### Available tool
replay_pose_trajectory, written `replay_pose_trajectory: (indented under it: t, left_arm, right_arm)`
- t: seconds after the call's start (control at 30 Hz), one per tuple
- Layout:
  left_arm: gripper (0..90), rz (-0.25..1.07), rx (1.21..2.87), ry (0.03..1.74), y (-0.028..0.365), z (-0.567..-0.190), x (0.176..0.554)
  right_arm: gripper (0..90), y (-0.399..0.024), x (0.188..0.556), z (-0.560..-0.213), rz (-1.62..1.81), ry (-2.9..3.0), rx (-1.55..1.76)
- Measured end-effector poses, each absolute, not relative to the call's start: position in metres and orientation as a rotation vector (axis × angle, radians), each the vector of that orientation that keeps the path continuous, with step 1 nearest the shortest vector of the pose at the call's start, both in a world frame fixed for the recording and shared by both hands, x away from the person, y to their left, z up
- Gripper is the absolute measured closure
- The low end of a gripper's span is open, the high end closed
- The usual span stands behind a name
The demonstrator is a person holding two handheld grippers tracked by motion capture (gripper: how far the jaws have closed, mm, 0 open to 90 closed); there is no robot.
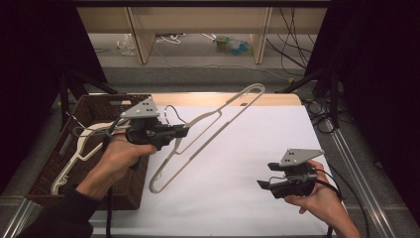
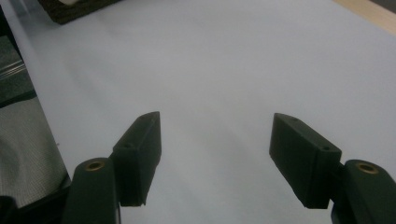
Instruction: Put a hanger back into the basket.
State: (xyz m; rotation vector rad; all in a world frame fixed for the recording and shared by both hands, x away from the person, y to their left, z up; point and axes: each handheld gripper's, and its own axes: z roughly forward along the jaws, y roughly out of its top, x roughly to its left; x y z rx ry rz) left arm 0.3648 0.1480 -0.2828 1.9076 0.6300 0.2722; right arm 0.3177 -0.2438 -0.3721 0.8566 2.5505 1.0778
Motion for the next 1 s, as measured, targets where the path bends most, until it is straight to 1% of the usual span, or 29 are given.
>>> replay_pose_trajectory:
  t: [0.37, 0.57, 0.8, 1.0]
  left_arm:
    - [86.1, 0.255, 1.839, 0.647, 0.191, -0.245, 0.336]
    - [86.1, 0.296, 1.828, 0.677, 0.220, -0.232, 0.328]
    - [86.1, 0.379, 1.811, 0.745, 0.258, -0.226, 0.333]
    - [86.1, 0.452, 1.845, 0.785, 0.289, -0.218, 0.345]
  right_arm:
    - [34.5, -0.244, 0.313, -0.392, 1.040, 2.594, 0.874]
    - [34.4, -0.246, 0.310, -0.396, 1.035, 2.604, 0.889]
    - [31.8, -0.247, 0.308, -0.405, 1.035, 2.601, 0.890]
    - [29.4, -0.248, 0.307, -0.409, 1.045, 2.572, 0.897]
